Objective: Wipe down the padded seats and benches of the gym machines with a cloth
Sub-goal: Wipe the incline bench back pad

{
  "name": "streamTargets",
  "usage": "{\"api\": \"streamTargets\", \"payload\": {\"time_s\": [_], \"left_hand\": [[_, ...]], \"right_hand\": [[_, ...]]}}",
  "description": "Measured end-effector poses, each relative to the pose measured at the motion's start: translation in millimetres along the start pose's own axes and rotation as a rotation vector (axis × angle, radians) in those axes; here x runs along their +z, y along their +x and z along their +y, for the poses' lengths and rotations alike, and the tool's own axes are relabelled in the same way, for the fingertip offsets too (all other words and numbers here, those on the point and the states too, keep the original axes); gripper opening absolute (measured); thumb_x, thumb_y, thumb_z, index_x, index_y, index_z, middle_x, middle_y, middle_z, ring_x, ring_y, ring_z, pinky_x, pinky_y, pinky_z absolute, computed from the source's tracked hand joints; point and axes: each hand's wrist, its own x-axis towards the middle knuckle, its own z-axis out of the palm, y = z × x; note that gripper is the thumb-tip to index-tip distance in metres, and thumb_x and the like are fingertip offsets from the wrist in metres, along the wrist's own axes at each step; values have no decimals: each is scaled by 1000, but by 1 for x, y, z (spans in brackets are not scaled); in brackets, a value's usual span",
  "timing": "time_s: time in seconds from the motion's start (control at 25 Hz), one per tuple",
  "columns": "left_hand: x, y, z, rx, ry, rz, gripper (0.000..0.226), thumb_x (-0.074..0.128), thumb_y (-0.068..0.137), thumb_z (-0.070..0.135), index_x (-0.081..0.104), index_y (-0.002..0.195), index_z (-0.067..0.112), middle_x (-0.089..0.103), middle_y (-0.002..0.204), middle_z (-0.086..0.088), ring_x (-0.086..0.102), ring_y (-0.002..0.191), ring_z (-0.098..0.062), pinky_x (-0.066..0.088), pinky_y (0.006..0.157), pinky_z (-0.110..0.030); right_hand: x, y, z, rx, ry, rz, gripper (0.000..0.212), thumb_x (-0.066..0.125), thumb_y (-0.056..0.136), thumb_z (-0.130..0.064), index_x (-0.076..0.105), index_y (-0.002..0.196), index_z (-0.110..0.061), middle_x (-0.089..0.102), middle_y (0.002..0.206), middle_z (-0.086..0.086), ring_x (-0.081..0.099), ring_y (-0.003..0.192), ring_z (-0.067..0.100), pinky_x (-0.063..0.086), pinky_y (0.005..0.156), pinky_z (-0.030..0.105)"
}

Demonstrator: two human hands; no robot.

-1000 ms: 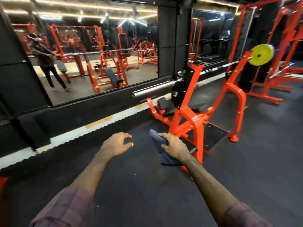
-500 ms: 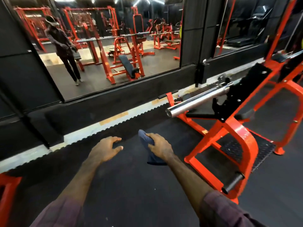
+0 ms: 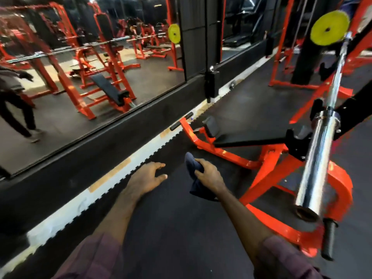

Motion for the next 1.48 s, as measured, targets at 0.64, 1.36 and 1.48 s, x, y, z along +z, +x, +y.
{"api": "streamTargets", "payload": {"time_s": [0.64,1.36,1.48], "left_hand": [[10,542,-30,277,-12,-250,55,70,96,50,56,147,38,60,143,6,57,131,-13,51,108,-42],[179,1103,37,538,-25,-435,48,75,94,27,64,140,16,63,139,-4,59,131,-20,45,115,-39],[238,1169,28,602,-10,-439,53,75,94,21,61,144,14,59,145,-5,54,137,-21,40,120,-39]], "right_hand": [[-10,447,107,298,167,311,54,66,88,-12,62,141,-19,69,135,-2,62,125,18,44,105,26],[11,847,289,613,589,668,60,59,98,-4,49,155,-21,53,149,-12,45,138,0,32,122,27],[39,909,344,616,604,739,60,56,100,-4,46,158,-17,49,156,-7,39,147,5,27,125,30]]}}
